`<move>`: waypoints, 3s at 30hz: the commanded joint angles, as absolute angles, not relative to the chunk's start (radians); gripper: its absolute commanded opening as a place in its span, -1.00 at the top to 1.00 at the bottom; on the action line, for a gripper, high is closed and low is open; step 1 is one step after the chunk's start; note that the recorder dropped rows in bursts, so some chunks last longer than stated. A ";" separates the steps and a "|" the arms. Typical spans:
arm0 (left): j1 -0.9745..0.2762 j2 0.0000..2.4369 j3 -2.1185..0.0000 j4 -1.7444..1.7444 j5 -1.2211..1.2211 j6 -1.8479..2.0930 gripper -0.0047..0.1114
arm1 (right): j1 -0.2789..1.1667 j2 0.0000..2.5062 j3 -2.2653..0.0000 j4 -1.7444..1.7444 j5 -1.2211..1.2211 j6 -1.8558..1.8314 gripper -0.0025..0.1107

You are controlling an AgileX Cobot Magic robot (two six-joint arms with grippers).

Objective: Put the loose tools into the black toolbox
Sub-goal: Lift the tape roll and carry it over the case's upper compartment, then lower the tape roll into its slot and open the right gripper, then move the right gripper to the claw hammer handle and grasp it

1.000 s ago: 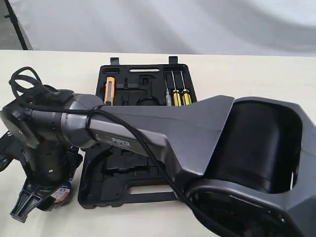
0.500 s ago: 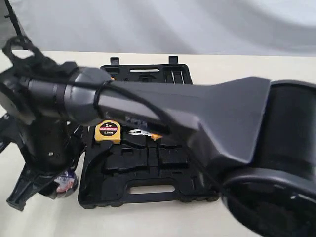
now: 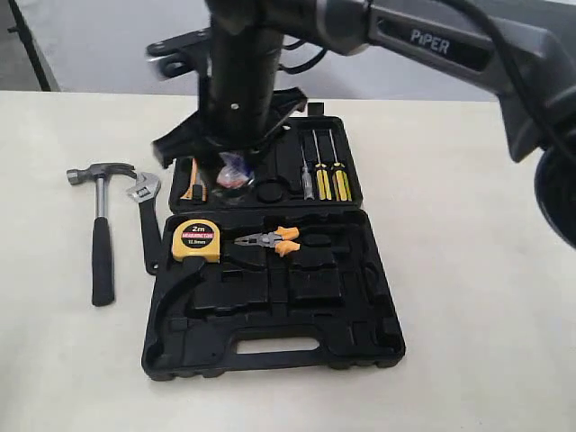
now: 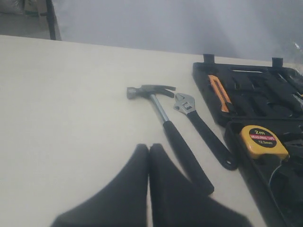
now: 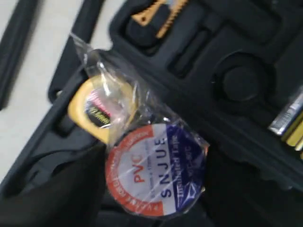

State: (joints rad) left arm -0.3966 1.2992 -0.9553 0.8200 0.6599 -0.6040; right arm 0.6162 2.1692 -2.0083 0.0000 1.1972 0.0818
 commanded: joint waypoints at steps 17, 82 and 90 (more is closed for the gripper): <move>-0.393 1.291 -0.946 0.806 0.643 -0.614 0.89 | 0.477 2.378 -2.011 -0.105 0.932 0.173 0.96; -0.393 1.291 -0.946 0.806 0.643 -0.614 0.89 | 0.621 2.342 -2.137 0.077 0.905 0.191 0.23; -0.393 1.291 -0.946 0.806 0.643 -0.614 0.89 | 0.800 2.450 -2.237 0.075 0.914 0.193 0.20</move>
State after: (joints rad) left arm -0.3966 1.2992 -0.9553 0.8200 0.6599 -0.6040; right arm 0.7628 2.4027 -2.2233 0.0761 0.9067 0.1991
